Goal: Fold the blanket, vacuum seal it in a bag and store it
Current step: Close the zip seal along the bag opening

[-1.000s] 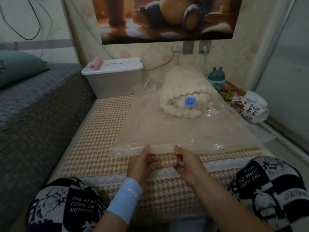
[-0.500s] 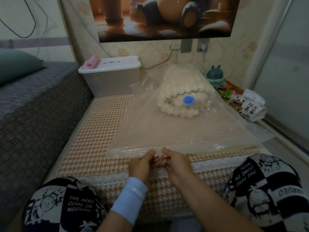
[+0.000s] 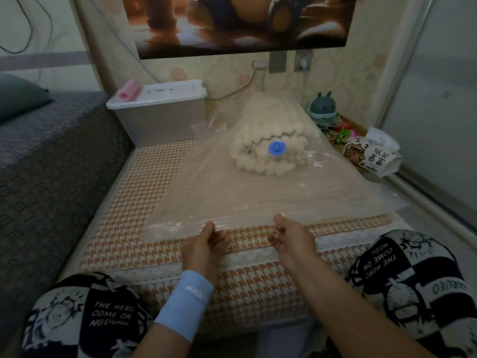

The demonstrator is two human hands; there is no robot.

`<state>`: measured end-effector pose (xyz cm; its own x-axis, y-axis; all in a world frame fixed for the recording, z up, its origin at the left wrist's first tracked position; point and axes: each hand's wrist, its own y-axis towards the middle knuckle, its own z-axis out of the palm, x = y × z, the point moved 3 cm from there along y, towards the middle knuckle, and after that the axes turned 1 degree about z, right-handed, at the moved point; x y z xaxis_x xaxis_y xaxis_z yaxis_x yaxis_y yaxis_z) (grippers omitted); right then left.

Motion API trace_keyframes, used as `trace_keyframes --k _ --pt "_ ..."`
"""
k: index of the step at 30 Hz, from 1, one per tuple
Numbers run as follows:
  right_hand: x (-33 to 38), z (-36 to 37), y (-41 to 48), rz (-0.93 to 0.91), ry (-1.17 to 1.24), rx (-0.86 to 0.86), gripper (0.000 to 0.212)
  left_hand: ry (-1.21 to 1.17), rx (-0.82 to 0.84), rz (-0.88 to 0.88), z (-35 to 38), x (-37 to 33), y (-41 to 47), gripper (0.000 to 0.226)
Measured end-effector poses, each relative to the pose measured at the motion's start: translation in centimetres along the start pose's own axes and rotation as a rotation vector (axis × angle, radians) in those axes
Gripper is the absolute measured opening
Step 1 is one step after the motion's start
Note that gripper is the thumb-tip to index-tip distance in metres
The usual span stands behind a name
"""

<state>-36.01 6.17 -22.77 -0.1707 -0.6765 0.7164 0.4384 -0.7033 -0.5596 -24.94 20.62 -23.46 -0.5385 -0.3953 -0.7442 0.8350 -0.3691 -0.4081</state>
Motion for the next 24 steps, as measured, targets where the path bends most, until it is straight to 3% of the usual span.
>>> trace_keyframes --k 2,5,8,12,24 --pt "0.0 0.1 -0.4 -0.007 -0.028 0.032 0.015 -0.061 0.088 -0.077 1.0 0.1 -0.5 0.022" --pt "-0.3 1.0 -1.3 0.013 -0.065 0.146 0.013 0.098 0.194 -0.100 3.2 0.7 -1.2 0.027" --pt "-1.4 1.8 -1.9 0.030 -0.089 0.226 0.016 0.317 0.128 -0.014 4.5 1.9 -1.5 0.029" --pt "-2.0 1.8 -1.6 0.002 -0.114 0.194 0.016 0.450 -0.005 0.063 4.2 2.8 -1.1 0.025" --pt "-0.4 -0.3 -0.4 0.057 0.003 0.110 0.014 0.290 -0.056 -0.089 4.6 3.9 -1.1 0.019"
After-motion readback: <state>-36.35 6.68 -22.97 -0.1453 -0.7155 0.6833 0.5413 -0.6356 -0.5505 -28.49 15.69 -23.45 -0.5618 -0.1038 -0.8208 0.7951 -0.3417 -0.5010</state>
